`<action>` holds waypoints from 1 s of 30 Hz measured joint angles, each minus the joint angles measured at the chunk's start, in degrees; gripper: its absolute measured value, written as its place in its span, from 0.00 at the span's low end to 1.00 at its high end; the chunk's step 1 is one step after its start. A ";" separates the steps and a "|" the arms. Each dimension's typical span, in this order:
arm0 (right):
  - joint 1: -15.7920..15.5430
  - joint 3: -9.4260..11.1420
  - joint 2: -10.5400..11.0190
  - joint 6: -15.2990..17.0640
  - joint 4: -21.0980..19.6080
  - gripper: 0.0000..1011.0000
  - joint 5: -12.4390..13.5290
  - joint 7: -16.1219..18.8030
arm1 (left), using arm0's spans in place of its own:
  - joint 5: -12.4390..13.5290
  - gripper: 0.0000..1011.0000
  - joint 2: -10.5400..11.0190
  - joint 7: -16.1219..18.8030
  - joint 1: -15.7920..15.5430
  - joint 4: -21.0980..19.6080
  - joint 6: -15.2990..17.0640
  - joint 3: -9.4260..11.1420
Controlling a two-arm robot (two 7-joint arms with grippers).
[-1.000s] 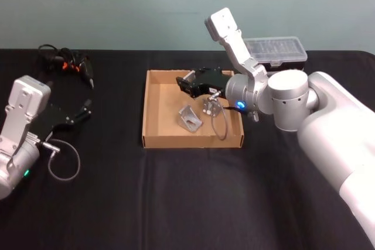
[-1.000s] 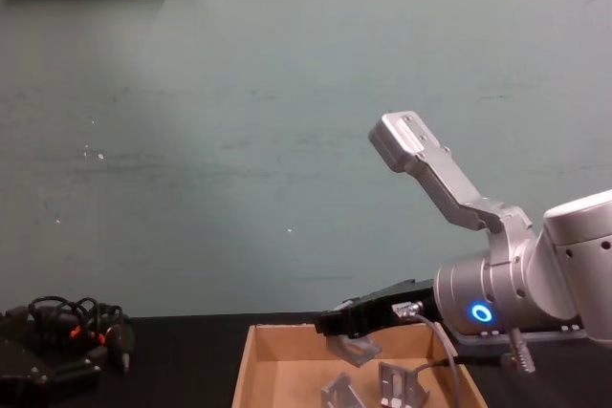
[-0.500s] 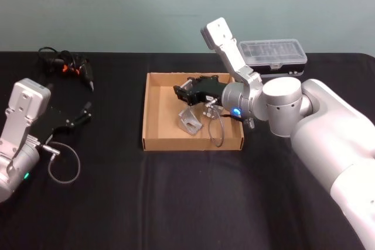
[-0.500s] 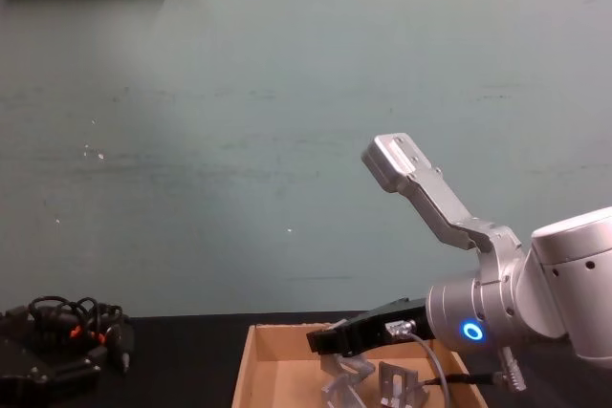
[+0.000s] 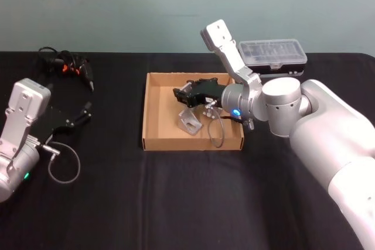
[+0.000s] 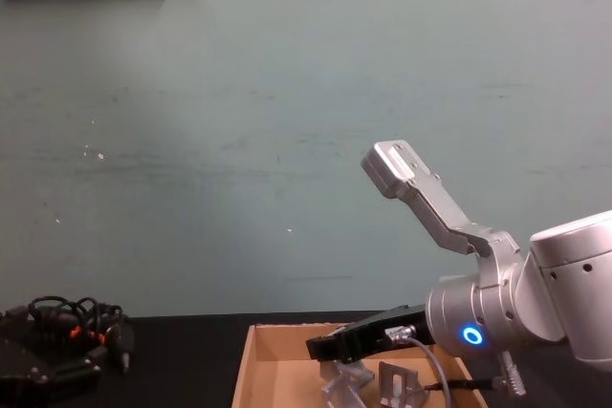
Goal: Use one hand to pick up the angle iron from the table and place it into the box.
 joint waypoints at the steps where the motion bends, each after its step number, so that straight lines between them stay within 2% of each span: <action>1: 0.00 0.00 0.00 0.00 0.00 0.45 0.00 0.00 | 0.00 1.00 0.00 0.00 0.00 0.00 0.00 0.00; 7: -0.04 -0.07 0.04 0.03 -0.11 0.46 0.00 -0.05 | 0.00 1.00 0.00 0.00 0.00 0.00 0.00 0.00; 9: -0.06 -0.08 0.05 0.05 -0.16 0.49 0.00 -0.06 | 0.00 1.00 0.00 0.00 0.00 0.00 0.00 0.00; 14: -0.08 -0.11 0.07 0.07 -0.23 0.62 0.01 -0.10 | 0.00 1.00 0.00 0.00 0.00 0.00 0.00 0.00; 18: -0.10 -0.14 0.08 0.07 -0.27 0.77 0.02 -0.16 | 0.00 1.00 0.00 0.00 0.00 0.00 0.00 0.00; 21: -0.11 -0.15 0.10 0.08 -0.29 0.83 0.03 -0.18 | 0.00 1.00 0.00 0.00 0.00 0.00 0.00 0.00; 25: -0.14 -0.17 0.11 0.08 -0.31 0.96 0.03 -0.21 | 0.00 1.00 0.00 0.00 0.00 0.00 0.00 0.00; 30: -0.20 -0.16 0.18 0.08 -0.52 0.99 0.04 -0.27 | 0.00 1.00 0.00 0.00 0.00 0.00 0.00 0.00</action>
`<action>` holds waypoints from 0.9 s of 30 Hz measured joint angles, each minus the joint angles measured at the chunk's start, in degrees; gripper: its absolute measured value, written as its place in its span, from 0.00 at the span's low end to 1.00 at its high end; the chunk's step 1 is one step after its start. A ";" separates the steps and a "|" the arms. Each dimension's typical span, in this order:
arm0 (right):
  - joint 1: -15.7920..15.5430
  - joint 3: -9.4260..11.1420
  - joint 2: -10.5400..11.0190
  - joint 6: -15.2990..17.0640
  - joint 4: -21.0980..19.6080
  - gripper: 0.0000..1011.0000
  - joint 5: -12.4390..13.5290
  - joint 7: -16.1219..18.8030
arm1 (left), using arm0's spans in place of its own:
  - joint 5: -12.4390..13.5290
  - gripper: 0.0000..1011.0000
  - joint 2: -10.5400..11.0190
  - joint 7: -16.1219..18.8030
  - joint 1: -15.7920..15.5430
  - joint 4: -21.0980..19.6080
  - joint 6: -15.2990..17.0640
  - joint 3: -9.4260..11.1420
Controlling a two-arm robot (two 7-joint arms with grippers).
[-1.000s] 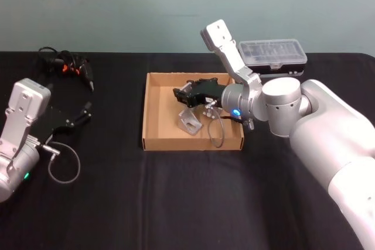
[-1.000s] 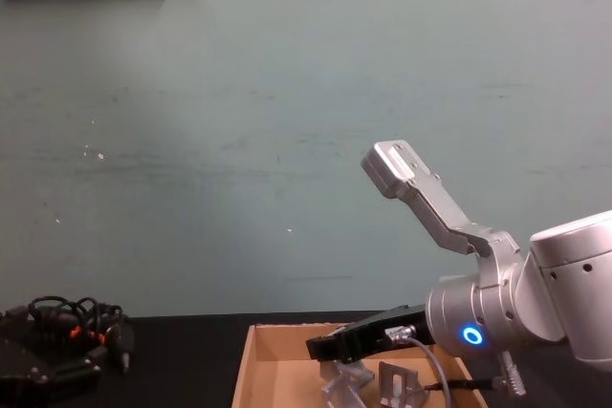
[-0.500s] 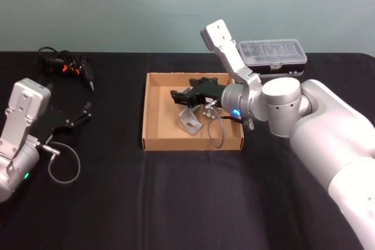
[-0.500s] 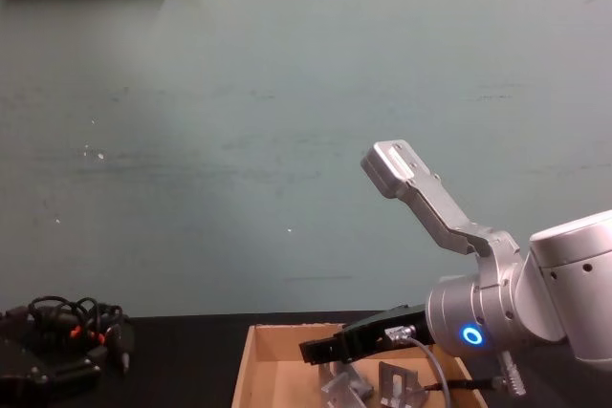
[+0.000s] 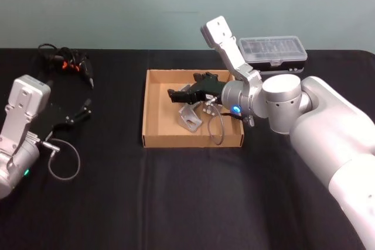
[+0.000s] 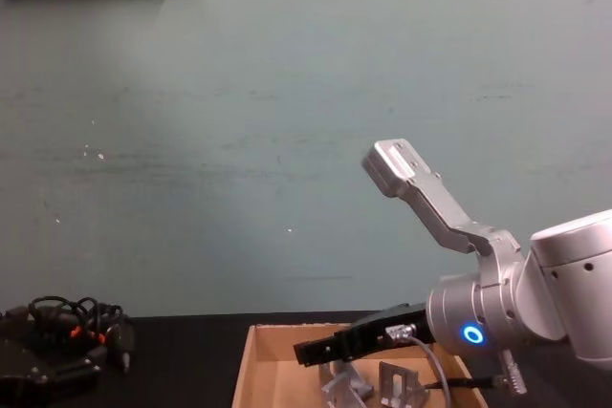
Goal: Use one hand to pick up the angle iron from the table and place it into the box.
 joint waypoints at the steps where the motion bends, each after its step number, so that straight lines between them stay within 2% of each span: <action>1: -0.21 0.10 0.18 0.05 -0.64 0.99 -0.07 -0.15 | 0.00 1.00 0.00 0.00 0.00 0.00 0.00 -0.01; 7: -1.50 0.38 1.25 0.03 -4.23 0.99 -0.55 -0.25 | 0.00 1.00 0.00 0.00 0.00 0.00 0.00 0.00; 11: -3.34 0.68 2.75 0.50 -8.92 0.99 -0.56 0.00 | 0.00 1.00 0.00 0.00 0.00 0.00 0.00 0.00; 15: -6.97 1.08 5.37 2.06 -17.18 0.99 0.01 0.47 | 0.00 1.00 0.00 0.00 0.00 0.00 0.00 0.00; 16: -8.51 1.35 6.39 2.65 -20.32 0.99 0.38 0.47 | 0.00 1.00 0.00 0.00 0.00 0.00 0.00 0.00; 17: -8.51 1.35 6.39 2.65 -20.32 0.99 0.38 0.47 | 0.00 1.00 0.00 0.00 0.00 0.00 0.00 0.00; 18: -10.25 1.64 7.52 3.24 -23.63 0.99 0.89 0.47 | 0.00 1.00 0.00 0.00 0.00 0.00 0.00 -0.01; 20: -12.07 2.05 8.66 3.71 -26.89 0.99 1.45 0.44 | 0.00 1.00 0.00 0.00 0.00 0.00 0.00 0.00; 23: -16.42 3.01 11.32 4.65 -33.90 0.99 2.91 0.09 | 0.00 1.00 0.00 0.00 0.00 0.00 0.00 0.00; 24: -16.42 3.01 11.32 4.65 -33.90 0.99 2.91 0.09 | 0.00 1.00 0.00 0.00 0.00 0.00 0.00 0.00; 25: -18.07 3.30 12.32 5.16 -36.43 0.99 3.36 -0.30 | 0.00 1.00 0.00 0.00 0.00 -0.01 -0.01 0.00; 27: -19.91 3.66 13.37 5.58 -38.97 0.99 3.85 -0.70 | 0.00 1.00 0.00 0.00 0.00 0.00 0.00 0.00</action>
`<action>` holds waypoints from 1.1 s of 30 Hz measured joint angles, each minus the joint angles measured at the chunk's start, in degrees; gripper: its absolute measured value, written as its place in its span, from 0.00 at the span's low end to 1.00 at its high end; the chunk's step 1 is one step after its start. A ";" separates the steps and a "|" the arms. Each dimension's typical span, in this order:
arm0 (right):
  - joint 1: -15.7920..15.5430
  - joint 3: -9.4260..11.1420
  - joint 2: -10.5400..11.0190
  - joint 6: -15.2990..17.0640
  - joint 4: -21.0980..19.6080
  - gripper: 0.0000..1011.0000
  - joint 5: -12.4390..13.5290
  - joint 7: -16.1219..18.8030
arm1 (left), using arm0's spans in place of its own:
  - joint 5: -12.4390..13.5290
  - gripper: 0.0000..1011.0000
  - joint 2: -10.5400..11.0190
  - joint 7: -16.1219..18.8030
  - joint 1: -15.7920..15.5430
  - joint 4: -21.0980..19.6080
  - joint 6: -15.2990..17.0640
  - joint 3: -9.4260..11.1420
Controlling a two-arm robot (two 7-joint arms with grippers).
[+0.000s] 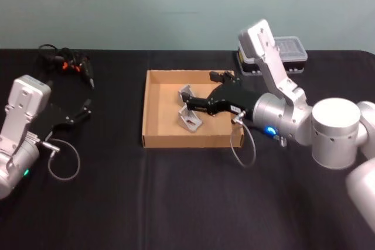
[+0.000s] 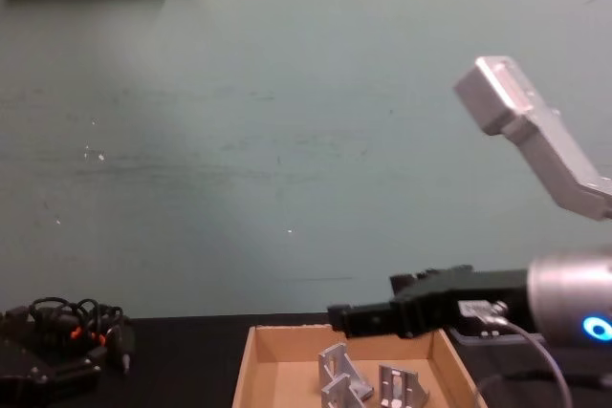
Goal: Use one hand to pick up the angle iron from the table and place it into the box.
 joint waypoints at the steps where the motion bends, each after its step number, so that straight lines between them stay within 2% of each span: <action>1: -1.67 0.33 0.90 0.21 -2.21 0.99 0.41 -0.51 | 0.00 1.00 0.00 0.00 0.00 0.00 0.00 0.00; 8: -8.96 2.21 4.64 0.39 -9.78 0.99 1.84 -2.89 | 0.00 1.00 0.00 0.00 0.00 0.00 0.00 0.00; 12: -12.67 3.20 6.04 0.14 -12.37 0.99 2.10 -4.50 | 0.00 1.00 0.00 0.00 0.00 0.00 0.00 0.00; 16: -16.10 3.96 6.93 -0.66 -14.97 0.99 0.44 -7.82 | 0.00 1.00 0.00 0.00 0.00 0.00 0.00 0.00; 17: -17.27 4.14 7.05 -1.03 -15.84 0.99 -0.68 -9.08 | 0.00 1.00 0.00 0.00 0.00 0.00 0.00 0.00; 20: -18.75 4.31 7.00 -1.66 -16.58 0.99 -2.51 -10.75 | 0.00 1.00 0.00 0.00 0.00 0.00 0.00 0.00; 24: -19.45 4.39 6.82 -2.43 -16.63 0.99 -3.74 -11.39 | 0.00 1.00 0.00 0.00 0.00 0.00 0.00 0.00; 33: -19.30 4.39 6.84 -2.29 -16.63 0.99 -3.56 -11.34 | 0.00 1.00 0.00 0.00 0.00 0.00 0.00 0.00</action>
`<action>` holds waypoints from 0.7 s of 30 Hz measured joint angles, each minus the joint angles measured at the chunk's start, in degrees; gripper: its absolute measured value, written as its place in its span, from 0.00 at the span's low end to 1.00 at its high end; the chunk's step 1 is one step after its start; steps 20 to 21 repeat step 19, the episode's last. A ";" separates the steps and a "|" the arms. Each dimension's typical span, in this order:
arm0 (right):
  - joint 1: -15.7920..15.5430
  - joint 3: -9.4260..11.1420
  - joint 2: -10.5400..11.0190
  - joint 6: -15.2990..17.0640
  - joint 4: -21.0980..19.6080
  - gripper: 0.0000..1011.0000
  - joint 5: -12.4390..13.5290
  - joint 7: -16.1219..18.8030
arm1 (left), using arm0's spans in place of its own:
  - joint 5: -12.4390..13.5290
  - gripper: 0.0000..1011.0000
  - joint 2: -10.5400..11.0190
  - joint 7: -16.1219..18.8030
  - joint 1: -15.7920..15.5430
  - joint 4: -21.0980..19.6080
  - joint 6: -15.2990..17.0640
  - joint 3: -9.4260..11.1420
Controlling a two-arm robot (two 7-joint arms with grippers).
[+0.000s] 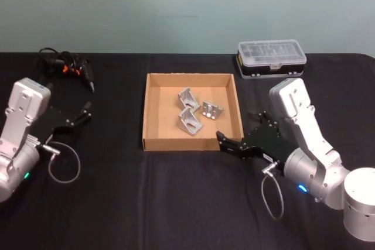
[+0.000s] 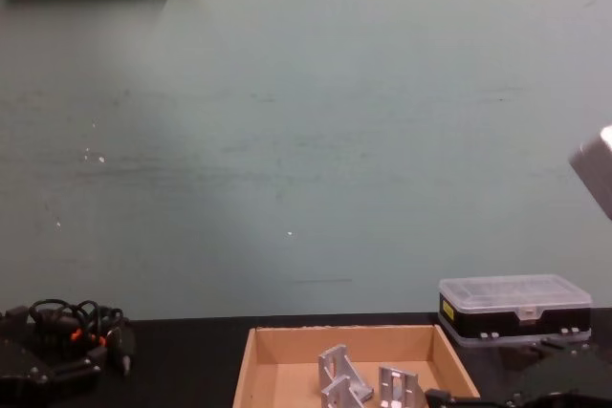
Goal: Use one hand to pick up the angle iron from the table and place it into the box.
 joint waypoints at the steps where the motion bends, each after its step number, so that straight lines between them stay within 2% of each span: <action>1: 0.01 0.00 0.00 0.01 0.00 0.99 0.03 0.00 | 0.00 1.00 0.00 0.00 0.00 0.00 0.00 0.00; 21: 0.14 -0.07 0.00 0.18 0.01 0.99 0.22 0.07 | 0.00 1.00 0.00 0.00 0.00 0.00 0.00 0.00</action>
